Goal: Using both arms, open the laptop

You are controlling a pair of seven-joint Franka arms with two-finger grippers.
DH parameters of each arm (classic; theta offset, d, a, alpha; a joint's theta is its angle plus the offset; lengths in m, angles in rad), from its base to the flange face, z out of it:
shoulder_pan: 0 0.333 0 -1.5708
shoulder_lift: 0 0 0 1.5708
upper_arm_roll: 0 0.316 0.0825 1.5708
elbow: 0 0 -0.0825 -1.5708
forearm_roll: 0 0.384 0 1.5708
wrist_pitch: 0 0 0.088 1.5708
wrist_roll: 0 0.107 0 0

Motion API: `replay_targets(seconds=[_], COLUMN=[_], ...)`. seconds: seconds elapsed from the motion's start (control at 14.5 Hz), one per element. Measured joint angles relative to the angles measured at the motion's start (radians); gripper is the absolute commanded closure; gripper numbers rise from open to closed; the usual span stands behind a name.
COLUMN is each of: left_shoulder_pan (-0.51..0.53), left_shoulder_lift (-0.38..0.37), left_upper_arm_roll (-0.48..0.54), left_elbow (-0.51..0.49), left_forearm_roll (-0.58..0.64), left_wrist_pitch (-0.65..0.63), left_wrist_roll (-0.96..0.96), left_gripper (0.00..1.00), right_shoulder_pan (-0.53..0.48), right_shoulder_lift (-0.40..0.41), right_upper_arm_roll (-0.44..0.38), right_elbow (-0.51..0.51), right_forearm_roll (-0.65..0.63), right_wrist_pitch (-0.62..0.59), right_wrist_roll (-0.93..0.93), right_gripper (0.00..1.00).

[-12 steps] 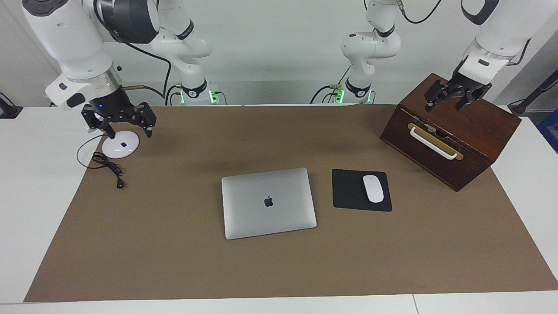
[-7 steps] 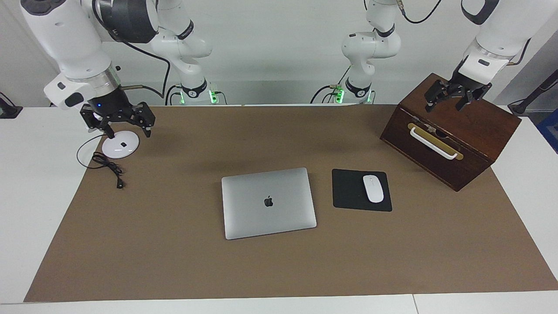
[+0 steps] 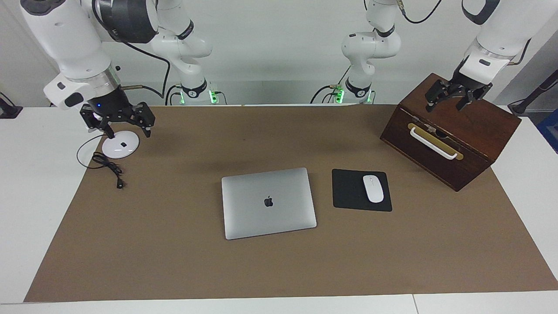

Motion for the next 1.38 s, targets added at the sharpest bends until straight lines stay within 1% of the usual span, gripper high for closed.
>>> replay_targets(seconds=[0.97, 1.04, 1.11, 1.18, 1.38], left_shoulder_pan=[0.002, 0.003, 0.003, 0.003, 0.002], left_shoulder_lift=[-0.013, -0.014, -0.015, -0.016, -0.017], left_upper_arm_roll=[-0.008, -0.007, -0.007, -0.007, -0.01], left_elbow=[-0.001, -0.002, -0.004, -0.006, -0.012], left_forearm_roll=[0.0, 0.0, 0.0, 0.0, 0.0], left_wrist_pitch=[-0.012, -0.012, -0.012, -0.012, -0.012], left_wrist_roll=[-0.005, -0.011, -0.024, -0.036, -0.047], left_gripper=[0.0, 0.25, 0.59, 1.0, 1.0], right_shoulder_pan=[0.0, 0.0, 0.0, 0.0, 0.003], right_shoulder_lift=[0.0, 0.0, 0.0, 0.0, 0.001], right_upper_arm_roll=[0.001, 0.001, 0.001, 0.001, 0.003], right_elbow=[0.0, 0.0, 0.0, 0.0, 0.0], right_forearm_roll=[0.0, 0.0, 0.0, 0.0, 0.0], right_wrist_pitch=[0.006, 0.006, 0.006, 0.007, 0.007], right_wrist_roll=[0.0, 0.0, 0.0, 0.0, 0.0], right_gripper=[0.0, 0.0, 0.0, 0.0, 0.0])
